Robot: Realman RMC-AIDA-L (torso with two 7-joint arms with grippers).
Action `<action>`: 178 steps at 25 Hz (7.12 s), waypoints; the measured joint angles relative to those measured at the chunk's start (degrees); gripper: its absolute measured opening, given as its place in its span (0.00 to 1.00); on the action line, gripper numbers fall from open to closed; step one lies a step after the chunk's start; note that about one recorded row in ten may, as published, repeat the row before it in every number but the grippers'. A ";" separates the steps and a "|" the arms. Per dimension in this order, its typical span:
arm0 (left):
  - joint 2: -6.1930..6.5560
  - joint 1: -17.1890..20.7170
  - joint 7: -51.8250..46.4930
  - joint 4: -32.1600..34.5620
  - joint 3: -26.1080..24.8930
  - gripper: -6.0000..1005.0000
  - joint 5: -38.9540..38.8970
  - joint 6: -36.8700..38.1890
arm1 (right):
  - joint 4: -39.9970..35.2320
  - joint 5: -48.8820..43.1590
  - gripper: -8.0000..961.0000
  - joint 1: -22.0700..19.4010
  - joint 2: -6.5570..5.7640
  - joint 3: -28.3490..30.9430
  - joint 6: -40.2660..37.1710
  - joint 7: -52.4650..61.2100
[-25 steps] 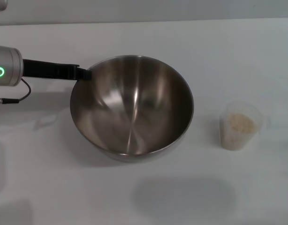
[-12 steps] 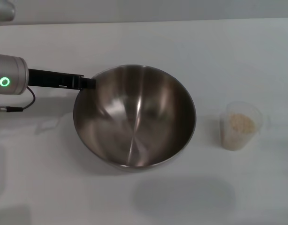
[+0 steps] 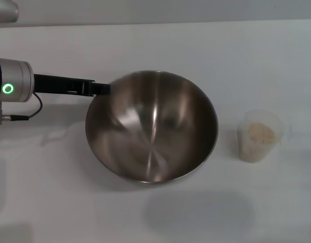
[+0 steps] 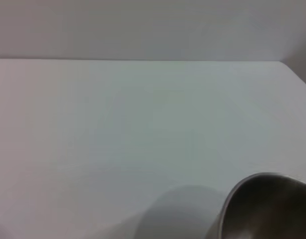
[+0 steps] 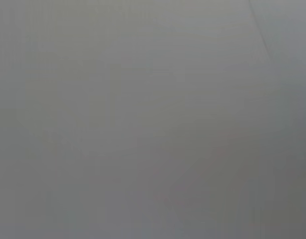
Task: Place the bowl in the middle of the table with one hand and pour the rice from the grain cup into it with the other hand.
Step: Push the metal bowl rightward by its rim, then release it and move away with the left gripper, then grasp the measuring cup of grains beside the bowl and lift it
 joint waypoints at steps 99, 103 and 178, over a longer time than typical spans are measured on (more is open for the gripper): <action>-0.87 16.60 -37.18 40.14 56.57 0.82 14.30 144.94 | -0.18 0.03 0.82 -3.94 0.06 -32.31 9.07 -8.88; -0.87 16.63 -37.18 40.14 56.57 0.82 14.30 144.87 | 0.22 0.00 0.82 -3.39 0.08 -32.34 10.34 -8.88; -0.87 17.89 -37.18 40.08 57.18 0.82 14.49 145.24 | 1.07 -0.04 0.82 3.28 0.03 -32.34 19.03 -8.88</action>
